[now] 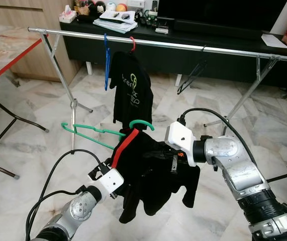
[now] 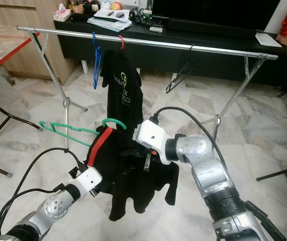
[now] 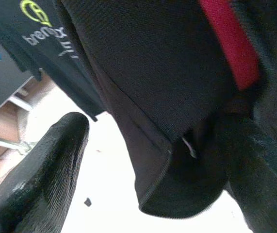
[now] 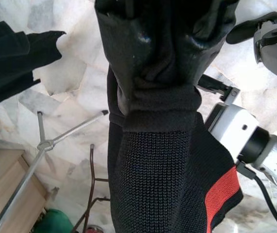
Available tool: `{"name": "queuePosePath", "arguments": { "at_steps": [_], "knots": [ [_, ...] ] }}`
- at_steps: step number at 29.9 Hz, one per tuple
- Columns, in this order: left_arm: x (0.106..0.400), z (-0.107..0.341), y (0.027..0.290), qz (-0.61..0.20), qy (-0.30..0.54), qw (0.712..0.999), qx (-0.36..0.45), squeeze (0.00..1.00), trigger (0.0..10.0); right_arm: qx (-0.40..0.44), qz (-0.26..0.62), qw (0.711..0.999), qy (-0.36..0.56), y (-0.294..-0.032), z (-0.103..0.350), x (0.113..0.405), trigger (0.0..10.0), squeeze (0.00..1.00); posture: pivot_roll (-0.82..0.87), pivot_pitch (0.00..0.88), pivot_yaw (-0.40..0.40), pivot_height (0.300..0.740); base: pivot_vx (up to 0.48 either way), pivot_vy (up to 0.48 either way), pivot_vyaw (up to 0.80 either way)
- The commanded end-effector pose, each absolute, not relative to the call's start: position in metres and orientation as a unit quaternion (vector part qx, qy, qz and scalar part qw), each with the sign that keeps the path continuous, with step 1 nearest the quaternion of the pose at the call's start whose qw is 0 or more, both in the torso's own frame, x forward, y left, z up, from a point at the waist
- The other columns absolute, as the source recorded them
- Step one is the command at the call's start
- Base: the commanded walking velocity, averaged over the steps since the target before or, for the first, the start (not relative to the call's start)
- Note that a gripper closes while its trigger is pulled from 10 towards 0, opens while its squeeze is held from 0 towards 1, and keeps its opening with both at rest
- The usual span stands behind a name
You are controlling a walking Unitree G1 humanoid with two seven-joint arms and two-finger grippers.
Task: Hang hanger
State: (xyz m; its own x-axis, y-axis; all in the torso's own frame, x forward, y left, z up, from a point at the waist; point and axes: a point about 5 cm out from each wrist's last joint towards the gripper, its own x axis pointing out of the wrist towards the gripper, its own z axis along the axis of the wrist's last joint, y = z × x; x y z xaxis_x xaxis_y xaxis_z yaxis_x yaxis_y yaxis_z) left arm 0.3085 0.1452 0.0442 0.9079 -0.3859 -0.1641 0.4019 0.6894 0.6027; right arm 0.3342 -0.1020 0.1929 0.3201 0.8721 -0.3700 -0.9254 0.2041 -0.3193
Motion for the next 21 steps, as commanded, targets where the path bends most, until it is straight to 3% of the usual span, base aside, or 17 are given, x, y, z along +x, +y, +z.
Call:
{"name": "queuePosePath", "arguments": {
  "at_steps": [1, 8, 14, 21],
  "knots": [
    [0.309, 0.041, 0.147, -0.204, 0.022, 0.917, 0.343, 0.00, 10.0, -0.251, 0.589, 0.768, 0.028, -0.096, 0.205, 0.332, 0.0, 0.00, -0.09, 0.136, -0.084, 0.740, 0.000, 0.000, 0.00],
    [0.310, 0.040, 0.153, -0.194, 0.029, 0.912, 0.360, 0.00, 10.0, -0.252, 0.594, 0.763, 0.025, -0.095, 0.207, 0.329, 0.0, 0.00, -0.10, 0.136, -0.085, 0.740, 0.000, 0.000, 0.00],
    [0.306, 0.030, 0.157, -0.188, 0.044, 0.886, 0.421, 0.00, 10.0, -0.251, 0.599, 0.761, 0.019, -0.090, 0.210, 0.328, 0.0, 0.00, -0.09, 0.137, -0.087, 0.740, 0.000, 0.000, 0.00],
    [0.306, 0.030, 0.156, -0.153, 0.040, 0.897, 0.413, 0.00, 10.0, -0.251, 0.603, 0.757, 0.016, -0.089, 0.213, 0.326, 0.0, 0.00, -0.10, 0.137, -0.089, 0.740, 0.000, 0.000, 0.00]
  ]
}}
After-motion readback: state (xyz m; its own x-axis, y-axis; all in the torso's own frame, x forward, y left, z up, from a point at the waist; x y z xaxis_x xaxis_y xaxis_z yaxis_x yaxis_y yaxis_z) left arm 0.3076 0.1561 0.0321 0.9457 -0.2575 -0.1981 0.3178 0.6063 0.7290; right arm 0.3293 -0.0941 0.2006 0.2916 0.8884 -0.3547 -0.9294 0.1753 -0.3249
